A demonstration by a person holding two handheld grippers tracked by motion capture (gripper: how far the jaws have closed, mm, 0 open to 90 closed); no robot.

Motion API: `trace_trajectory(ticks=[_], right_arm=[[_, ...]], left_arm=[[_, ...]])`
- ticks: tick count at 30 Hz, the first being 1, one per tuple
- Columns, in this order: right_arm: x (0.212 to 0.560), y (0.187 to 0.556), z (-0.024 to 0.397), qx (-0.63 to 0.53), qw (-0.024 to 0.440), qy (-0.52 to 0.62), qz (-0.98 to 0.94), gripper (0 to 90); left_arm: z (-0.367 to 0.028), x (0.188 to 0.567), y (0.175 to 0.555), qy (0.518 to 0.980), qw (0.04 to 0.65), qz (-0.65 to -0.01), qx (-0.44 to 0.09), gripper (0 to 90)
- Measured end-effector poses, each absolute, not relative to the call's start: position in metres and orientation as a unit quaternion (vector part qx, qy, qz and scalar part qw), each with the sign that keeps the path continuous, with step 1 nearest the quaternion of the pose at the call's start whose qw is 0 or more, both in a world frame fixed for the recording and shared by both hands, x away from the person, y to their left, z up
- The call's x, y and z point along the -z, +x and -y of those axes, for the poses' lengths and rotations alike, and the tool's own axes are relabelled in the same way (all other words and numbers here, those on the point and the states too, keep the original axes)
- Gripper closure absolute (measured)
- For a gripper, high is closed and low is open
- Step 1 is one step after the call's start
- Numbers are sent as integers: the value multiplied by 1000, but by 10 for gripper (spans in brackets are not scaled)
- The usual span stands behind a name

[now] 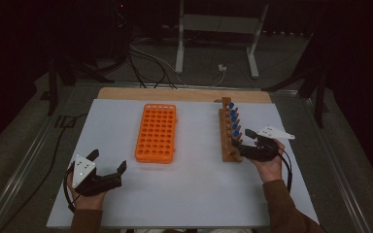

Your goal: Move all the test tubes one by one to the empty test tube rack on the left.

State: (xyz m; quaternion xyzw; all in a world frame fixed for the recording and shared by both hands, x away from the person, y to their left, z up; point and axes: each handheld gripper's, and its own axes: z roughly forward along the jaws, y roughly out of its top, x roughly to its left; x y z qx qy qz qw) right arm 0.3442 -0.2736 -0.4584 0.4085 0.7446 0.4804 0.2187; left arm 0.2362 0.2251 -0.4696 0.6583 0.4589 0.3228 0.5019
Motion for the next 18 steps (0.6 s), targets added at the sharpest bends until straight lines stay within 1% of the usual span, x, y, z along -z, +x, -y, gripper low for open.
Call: trace_trajectory(ticks=[1,2,3,4,5,6,11,18], right_arm=[[461,346,272,-480,215,409,-746,341],[461,346,272,-480,215,409,-746,411],[465,349,270,-479,212,408,-748,539],[466,349,269,-479,213,406,-748,581],[466,349,269,-479,213,406,-748,581],[467,350,267,-481,216,404,-748,639],[468,349,260,-466,241,397,-753,746],[470,353,256,-462,237,405,-752,757]], left_arm=[[-225,470,236,659,502,-459,-322,6],[-225,470,236,659,501,-458,-322,6],[-225,470,236,660,501,-458,-322,6],[-224,470,236,660,501,-457,-323,6],[-224,470,236,660,501,-457,-323,6],[-224,470,236,660,500,-457,-323,6],[-223,471,237,661,499,-458,-322,6],[-220,472,238,672,490,-452,-323,6]])
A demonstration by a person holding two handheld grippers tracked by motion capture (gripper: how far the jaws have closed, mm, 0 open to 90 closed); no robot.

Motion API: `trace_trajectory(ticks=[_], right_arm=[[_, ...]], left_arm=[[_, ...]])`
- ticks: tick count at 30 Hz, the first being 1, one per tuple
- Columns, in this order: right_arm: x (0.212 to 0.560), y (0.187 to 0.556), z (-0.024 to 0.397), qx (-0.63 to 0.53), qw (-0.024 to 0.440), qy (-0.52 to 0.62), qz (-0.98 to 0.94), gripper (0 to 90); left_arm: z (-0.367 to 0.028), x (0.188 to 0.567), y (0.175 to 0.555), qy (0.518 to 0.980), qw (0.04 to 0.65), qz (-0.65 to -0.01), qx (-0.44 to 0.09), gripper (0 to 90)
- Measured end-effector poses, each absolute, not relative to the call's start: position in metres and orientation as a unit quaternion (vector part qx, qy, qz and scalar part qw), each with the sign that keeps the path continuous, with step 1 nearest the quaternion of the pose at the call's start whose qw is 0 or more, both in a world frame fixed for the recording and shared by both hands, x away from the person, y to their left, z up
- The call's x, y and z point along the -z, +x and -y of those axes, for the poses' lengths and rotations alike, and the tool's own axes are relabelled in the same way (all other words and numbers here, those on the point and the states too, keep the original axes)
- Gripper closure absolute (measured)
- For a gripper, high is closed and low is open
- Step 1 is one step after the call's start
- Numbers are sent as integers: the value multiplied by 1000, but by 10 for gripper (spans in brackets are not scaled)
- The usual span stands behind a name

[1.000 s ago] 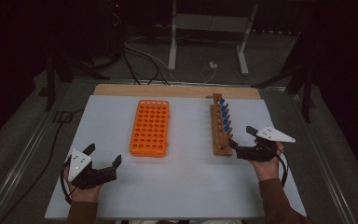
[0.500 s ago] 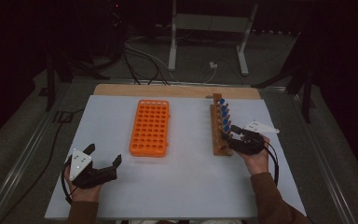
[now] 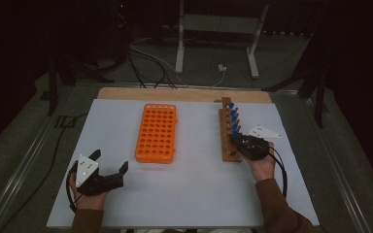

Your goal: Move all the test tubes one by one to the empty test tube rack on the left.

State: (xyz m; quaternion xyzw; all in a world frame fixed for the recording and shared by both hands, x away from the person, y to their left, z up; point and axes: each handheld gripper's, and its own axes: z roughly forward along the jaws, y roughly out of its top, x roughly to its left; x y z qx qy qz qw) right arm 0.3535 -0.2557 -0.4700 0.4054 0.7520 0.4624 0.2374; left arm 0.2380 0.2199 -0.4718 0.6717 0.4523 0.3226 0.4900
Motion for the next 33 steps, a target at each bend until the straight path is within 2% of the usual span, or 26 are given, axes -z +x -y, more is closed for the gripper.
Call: trace_trajectory(ticks=[7,16,33], right_arm=[[469,355,250,-451,248,404,-756,765],[468,356,253,-453,241,411,-753,767],[441,353,262,-476,230,403,-747,768]], left_arm=[[-214,471,238,680,493,-441,-316,6],[-206,465,242,689,519,-425,-273,6],[-184,440,262,706,538,-381,-257,6]])
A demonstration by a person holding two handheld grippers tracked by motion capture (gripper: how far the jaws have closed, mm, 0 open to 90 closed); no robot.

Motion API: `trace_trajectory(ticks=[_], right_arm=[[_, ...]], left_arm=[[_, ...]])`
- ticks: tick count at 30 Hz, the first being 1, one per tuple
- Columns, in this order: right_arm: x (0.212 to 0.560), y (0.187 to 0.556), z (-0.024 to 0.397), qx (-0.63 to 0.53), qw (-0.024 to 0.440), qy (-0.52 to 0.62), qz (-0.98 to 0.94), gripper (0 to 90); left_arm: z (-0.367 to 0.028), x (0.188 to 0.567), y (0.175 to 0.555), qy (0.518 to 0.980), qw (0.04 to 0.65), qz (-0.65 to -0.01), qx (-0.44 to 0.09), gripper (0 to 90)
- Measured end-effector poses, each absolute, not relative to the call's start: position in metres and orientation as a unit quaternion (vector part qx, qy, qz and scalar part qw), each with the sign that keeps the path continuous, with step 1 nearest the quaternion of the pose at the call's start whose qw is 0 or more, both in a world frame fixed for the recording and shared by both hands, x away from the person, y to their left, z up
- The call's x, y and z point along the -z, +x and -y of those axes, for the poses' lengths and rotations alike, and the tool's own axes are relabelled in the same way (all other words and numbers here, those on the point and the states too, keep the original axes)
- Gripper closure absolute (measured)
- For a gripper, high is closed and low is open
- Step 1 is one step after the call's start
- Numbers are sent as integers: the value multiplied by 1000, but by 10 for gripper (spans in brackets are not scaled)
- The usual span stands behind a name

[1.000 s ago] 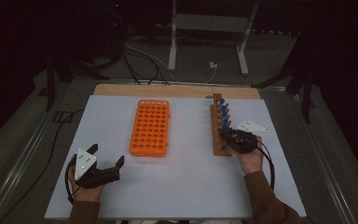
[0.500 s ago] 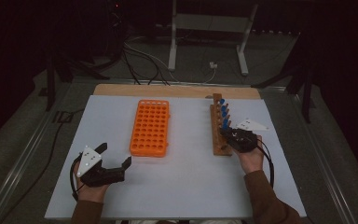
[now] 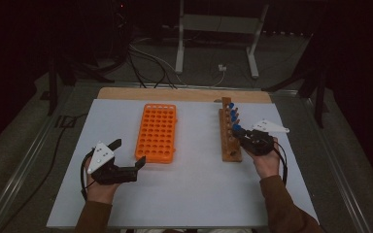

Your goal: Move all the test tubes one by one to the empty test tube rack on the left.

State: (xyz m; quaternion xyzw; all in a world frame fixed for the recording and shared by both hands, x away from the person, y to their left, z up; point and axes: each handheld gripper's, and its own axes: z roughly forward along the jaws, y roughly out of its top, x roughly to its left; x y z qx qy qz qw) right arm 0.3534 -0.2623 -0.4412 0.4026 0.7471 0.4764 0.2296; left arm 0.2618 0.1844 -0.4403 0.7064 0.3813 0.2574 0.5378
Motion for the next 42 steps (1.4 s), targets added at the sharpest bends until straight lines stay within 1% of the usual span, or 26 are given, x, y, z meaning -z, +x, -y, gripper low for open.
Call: trace_trajectory(ticks=[3,5,8,13,22,30,36,42], right_arm=[[436,353,263,-478,229,402,-747,768],[433,353,262,-482,227,400,-746,769],[428,352,262,-484,226,398,-746,769],[419,352,262,-483,229,392,-748,769],[406,351,261,-489,232,384,-748,769],[394,350,253,-495,228,371,-751,769],[397,351,241,-496,216,364,-758,769],[401,352,227,-497,202,357,-765,768]], left_arm=[[-179,437,265,713,528,-384,-257,6],[-176,436,269,715,525,-392,-245,5],[-172,436,276,710,523,-408,-235,6],[-165,442,289,706,521,-419,-233,6],[-141,438,306,719,510,-401,-250,6],[-121,433,317,719,519,-389,-251,6],[-107,433,322,719,528,-379,-245,6],[-91,434,327,729,527,-366,-239,6]])
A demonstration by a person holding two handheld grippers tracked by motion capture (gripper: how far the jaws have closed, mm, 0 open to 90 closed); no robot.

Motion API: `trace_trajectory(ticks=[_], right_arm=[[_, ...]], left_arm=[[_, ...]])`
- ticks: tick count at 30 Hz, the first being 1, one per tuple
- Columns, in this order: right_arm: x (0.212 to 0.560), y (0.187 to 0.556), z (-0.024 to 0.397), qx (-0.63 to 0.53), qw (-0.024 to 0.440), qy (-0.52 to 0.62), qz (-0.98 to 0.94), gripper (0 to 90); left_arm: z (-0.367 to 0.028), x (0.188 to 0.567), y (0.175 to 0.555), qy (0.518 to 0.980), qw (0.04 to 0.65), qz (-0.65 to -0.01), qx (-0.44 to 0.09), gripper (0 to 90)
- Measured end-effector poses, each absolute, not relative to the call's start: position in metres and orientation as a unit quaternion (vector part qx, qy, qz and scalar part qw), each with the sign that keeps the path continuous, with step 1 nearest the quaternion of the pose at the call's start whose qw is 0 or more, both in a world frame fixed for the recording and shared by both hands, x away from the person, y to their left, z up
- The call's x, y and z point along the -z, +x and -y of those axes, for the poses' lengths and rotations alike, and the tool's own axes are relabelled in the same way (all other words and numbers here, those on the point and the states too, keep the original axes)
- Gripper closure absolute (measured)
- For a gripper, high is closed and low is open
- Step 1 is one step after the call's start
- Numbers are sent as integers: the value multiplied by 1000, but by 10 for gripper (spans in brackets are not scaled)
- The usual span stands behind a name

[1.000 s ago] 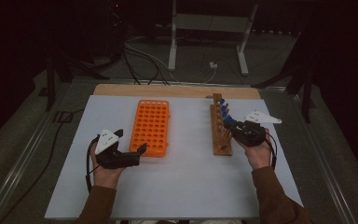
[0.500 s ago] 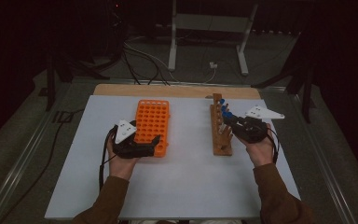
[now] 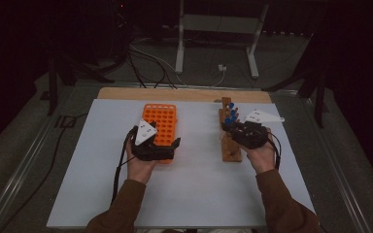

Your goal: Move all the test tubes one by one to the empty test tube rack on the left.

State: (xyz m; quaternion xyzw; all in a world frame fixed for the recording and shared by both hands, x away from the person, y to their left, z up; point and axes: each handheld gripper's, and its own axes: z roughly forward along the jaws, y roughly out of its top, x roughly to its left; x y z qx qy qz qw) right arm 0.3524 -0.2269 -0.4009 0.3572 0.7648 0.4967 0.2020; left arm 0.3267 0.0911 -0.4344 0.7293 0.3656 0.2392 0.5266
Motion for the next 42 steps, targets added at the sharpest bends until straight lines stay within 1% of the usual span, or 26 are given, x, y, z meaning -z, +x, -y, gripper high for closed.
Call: trace_trajectory(ticks=[6,11,13,15,16,18,19,21,23,24,26,27,28,29,30,32,37,41,42], right_arm=[[404,353,211,-500,185,349,-771,768],[405,353,202,-501,175,344,-775,768],[405,354,196,-510,154,341,-775,768],[405,354,193,-510,150,340,-776,768],[405,354,189,-509,145,337,-778,768],[405,354,186,-510,142,336,-779,768],[405,354,182,-511,138,333,-780,768],[406,354,180,-511,136,331,-781,768],[406,353,175,-512,134,327,-783,768],[406,353,171,-513,130,324,-784,768],[406,352,168,-517,123,321,-784,768],[406,352,168,-517,123,321,-784,768],[406,352,167,-517,122,320,-784,768],[406,351,164,-519,120,316,-785,768],[406,351,163,-519,119,314,-786,768],[406,350,161,-519,117,311,-788,768],[407,350,157,-516,114,307,-792,768],[408,349,156,-515,112,305,-793,768],[408,349,156,-515,112,305,-793,768]], left_arm=[[-74,437,330,740,521,-351,-239,6],[-64,442,333,750,520,-342,-225,7],[-61,443,334,753,521,-337,-220,43],[-58,444,334,755,522,-333,-216,54],[-57,445,334,755,524,-332,-214,83],[-54,445,334,756,524,-330,-211,94],[-53,445,334,757,529,-324,-204,183],[-50,445,334,758,529,-323,-202,193],[-47,445,334,762,529,-316,-200,266],[-46,446,334,762,529,-314,-201,330],[-44,446,334,764,530,-309,-199,396],[-43,446,334,765,529,-309,-200,396],[-41,446,335,766,528,-307,-199,419],[-41,447,335,768,530,-302,-195,533],[-41,448,335,772,528,-296,-193,577],[-40,449,335,773,528,-294,-192,621],[-39,449,335,772,533,-290,-189,679],[-40,449,335,774,535,-286,-180,757],[-39,449,334,775,535,-284,-181,757]])
